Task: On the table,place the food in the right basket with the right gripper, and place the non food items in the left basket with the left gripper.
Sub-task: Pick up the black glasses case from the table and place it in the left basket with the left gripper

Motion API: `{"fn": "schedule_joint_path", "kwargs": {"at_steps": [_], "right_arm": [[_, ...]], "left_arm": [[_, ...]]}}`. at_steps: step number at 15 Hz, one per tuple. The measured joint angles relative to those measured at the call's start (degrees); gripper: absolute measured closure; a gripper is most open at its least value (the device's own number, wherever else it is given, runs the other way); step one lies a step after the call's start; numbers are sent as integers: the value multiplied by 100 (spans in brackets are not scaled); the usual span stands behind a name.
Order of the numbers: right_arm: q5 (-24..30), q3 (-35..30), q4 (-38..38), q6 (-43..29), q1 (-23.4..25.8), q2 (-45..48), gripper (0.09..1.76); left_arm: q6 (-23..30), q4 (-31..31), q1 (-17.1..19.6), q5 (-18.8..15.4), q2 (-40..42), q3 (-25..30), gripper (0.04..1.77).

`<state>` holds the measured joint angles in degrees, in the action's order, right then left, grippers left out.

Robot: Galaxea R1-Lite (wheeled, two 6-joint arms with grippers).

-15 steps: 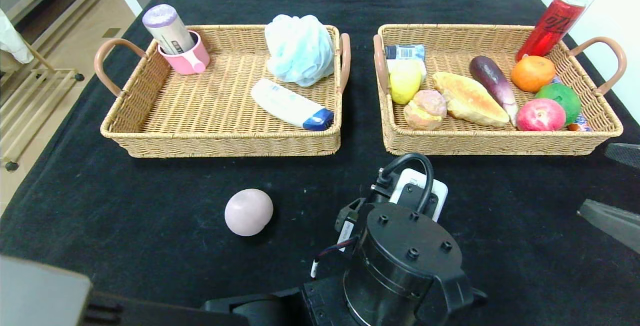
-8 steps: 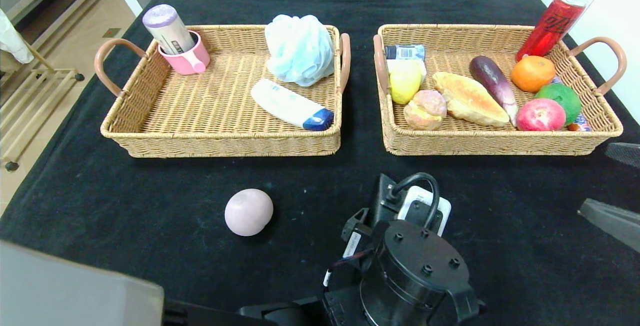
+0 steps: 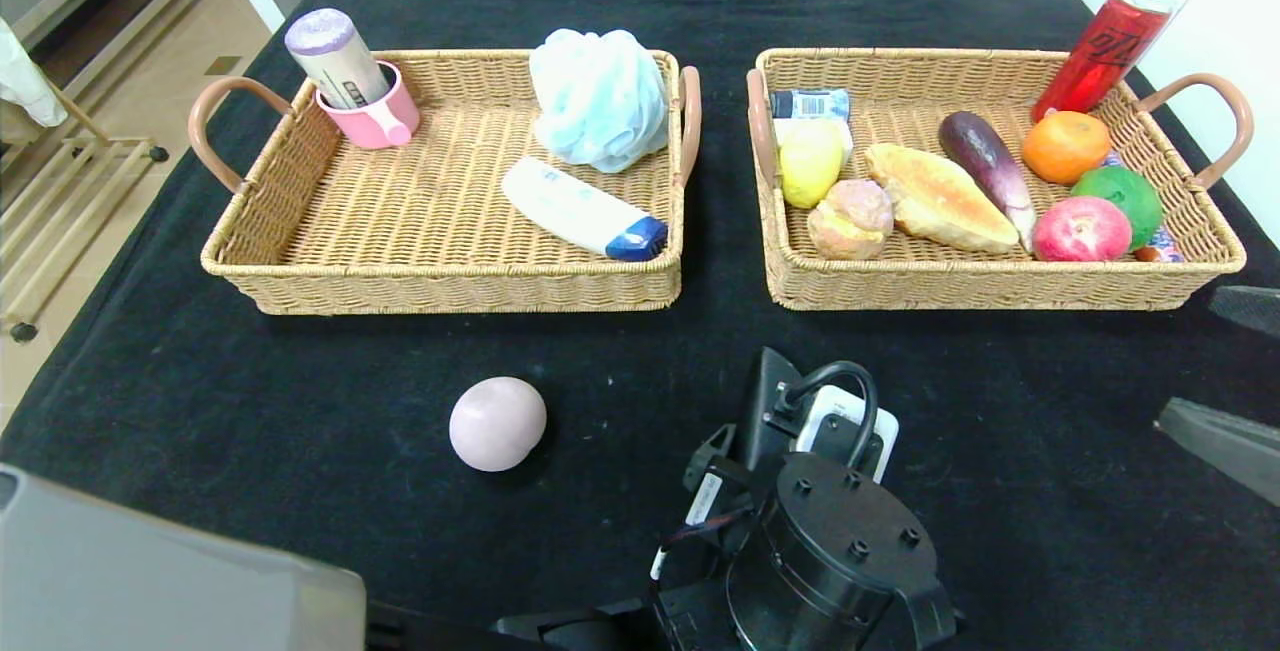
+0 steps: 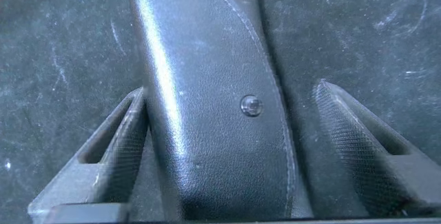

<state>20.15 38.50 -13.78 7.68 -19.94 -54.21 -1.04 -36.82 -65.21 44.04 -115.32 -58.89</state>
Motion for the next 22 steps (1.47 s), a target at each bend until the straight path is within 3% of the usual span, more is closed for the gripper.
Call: {"fn": "schedule_joint_path", "kwargs": {"at_steps": [3, 6, 15, 22], "right_arm": [[2, 0, -2, 0, 0, 2, 14], [2, -2, 5, 0, 0, 9, 14], [5, -18, 6, 0, 0, 9, 14], [5, -46, 9, 6, -12, -39, 14]], "left_arm": [[0, -1, -6, -2, -15, 0, 72], [0, -4, -9, -2, -13, 0, 98], [-12, 11, -9, -4, 39, -11, 102], [-80, 96, 63, -105, 1067, 40, 103]]}}
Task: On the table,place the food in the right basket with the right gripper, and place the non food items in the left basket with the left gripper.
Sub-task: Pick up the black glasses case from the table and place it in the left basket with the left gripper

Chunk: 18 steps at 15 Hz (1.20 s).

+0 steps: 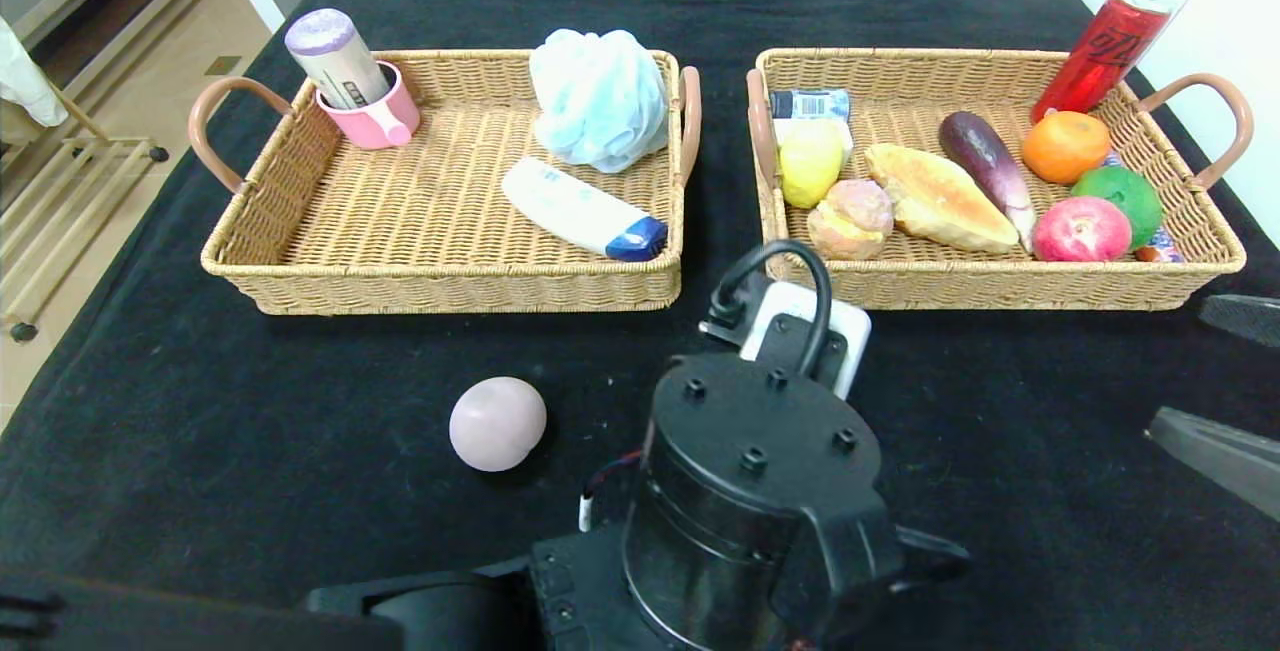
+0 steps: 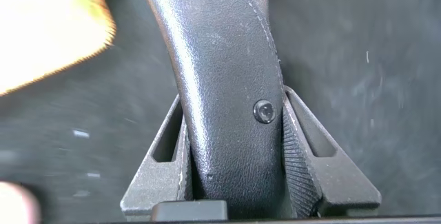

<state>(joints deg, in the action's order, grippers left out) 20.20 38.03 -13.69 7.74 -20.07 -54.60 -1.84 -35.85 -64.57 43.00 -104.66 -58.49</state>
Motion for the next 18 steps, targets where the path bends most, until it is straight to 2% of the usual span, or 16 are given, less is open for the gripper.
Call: {"fn": "schedule_joint_path", "kwargs": {"at_steps": [4, 13, 16, 18], "right_arm": [[-2, -6, 0, 0, -5, -35, 14], [-2, -9, 9, 0, -9, -55, 14], [-11, -13, 2, 0, -5, -83, 14], [-9, -13, 0, 0, -2, -102, 14]], "left_arm": [[-177, 13, 319, -11, 488, -55, 104], [-901, 46, 1563, -516, 885, -702, 104], [-1056, 101, 2097, -675, 926, -912, 105], [-1097, 129, 2470, -912, 953, -997, 105]]}}
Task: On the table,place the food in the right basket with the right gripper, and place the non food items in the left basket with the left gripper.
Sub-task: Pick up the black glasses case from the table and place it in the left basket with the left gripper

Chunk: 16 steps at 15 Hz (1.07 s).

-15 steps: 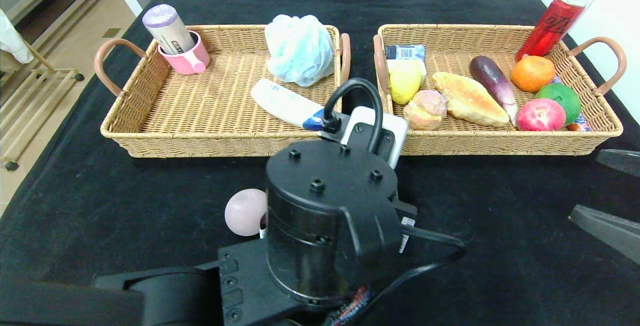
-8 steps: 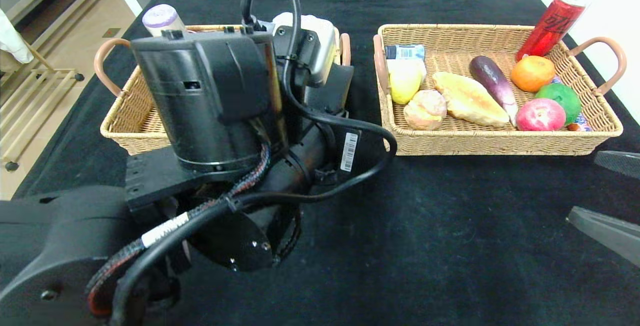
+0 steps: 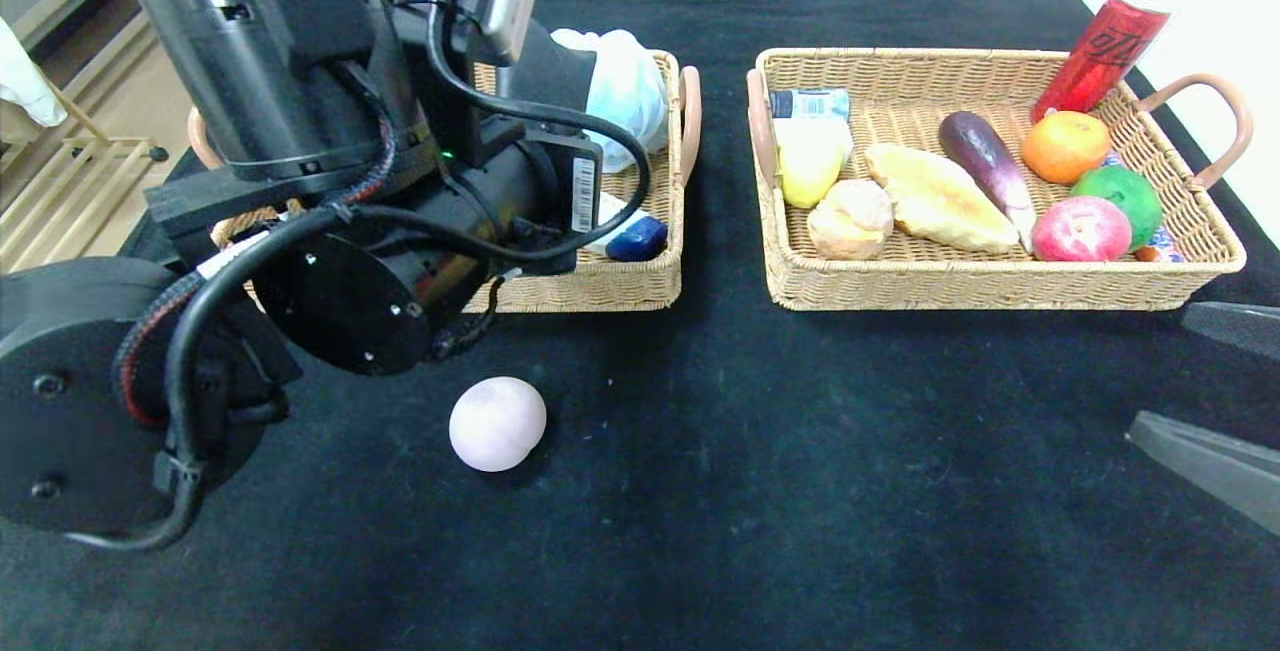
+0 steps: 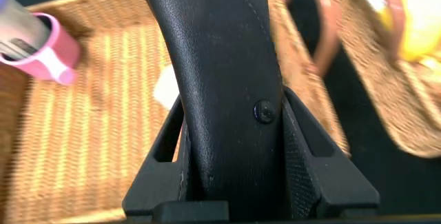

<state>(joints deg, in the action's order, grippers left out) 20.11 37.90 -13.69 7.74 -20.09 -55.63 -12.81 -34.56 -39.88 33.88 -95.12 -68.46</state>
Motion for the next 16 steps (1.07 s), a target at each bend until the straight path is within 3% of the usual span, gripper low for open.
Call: {"fn": "schedule_joint_path", "kwargs": {"at_steps": [4, 7, 16], "right_arm": [[-6, 7, 0, 2, 9, -38, 14], [-5, 7, -2, 2, 9, -49, 14], [-5, 13, -9, -4, 17, -96, 14]], "left_arm": [[-5, 22, 906, -538, -7, -160, 105], [0, 85, 1389, -950, -74, -236, 105], [5, 612, 1701, -1517, -273, -767, 106]]}}
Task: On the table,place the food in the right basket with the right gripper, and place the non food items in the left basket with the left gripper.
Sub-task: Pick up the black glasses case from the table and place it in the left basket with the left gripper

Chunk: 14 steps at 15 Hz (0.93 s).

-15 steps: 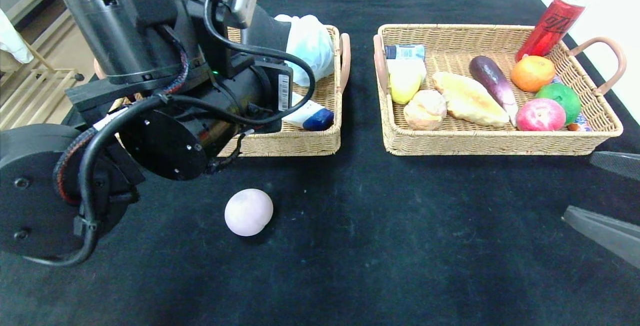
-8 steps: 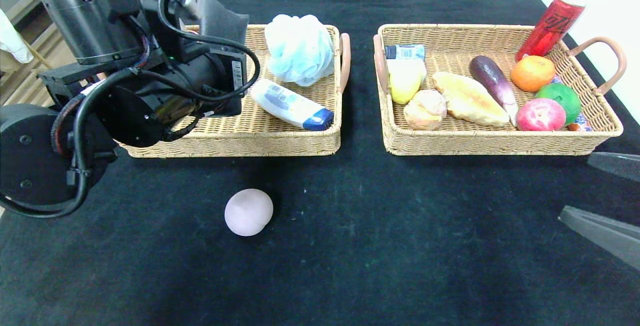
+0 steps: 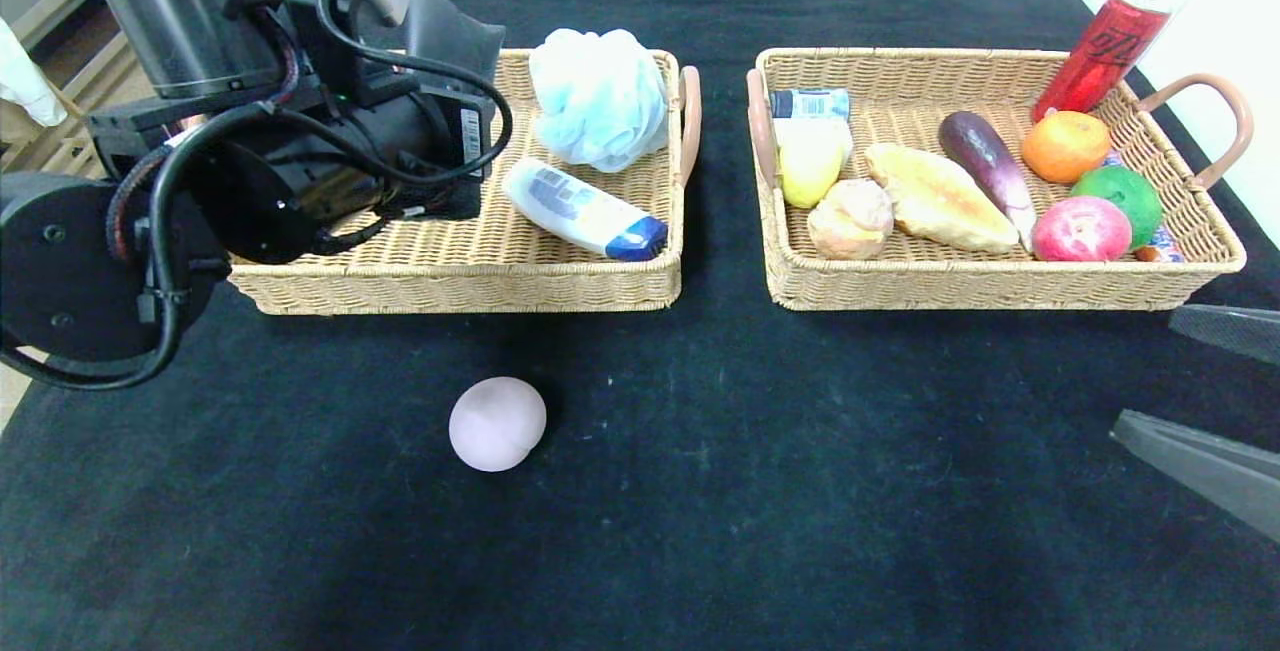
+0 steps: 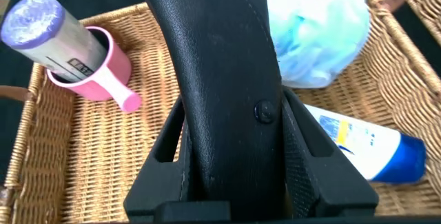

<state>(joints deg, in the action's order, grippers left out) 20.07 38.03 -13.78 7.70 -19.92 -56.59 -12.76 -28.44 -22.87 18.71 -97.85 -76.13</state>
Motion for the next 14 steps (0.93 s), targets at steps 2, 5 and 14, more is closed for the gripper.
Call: {"fn": "schedule_joint_path", "kwargs": {"at_steps": [2, 5, 14], "right_arm": [[-1, 2, 0, -2, 0, 1, 14], [-6, 2, -2, 0, 0, 1, 14], [-6, 2, 0, 0, 7, -9, 14]], "left_arm": [[20, 6, 129, -4, -167, -171, 106], [67, 6, 284, -4, -451, -427, 106], [72, -20, 363, 27, -700, -557, 53]]}}
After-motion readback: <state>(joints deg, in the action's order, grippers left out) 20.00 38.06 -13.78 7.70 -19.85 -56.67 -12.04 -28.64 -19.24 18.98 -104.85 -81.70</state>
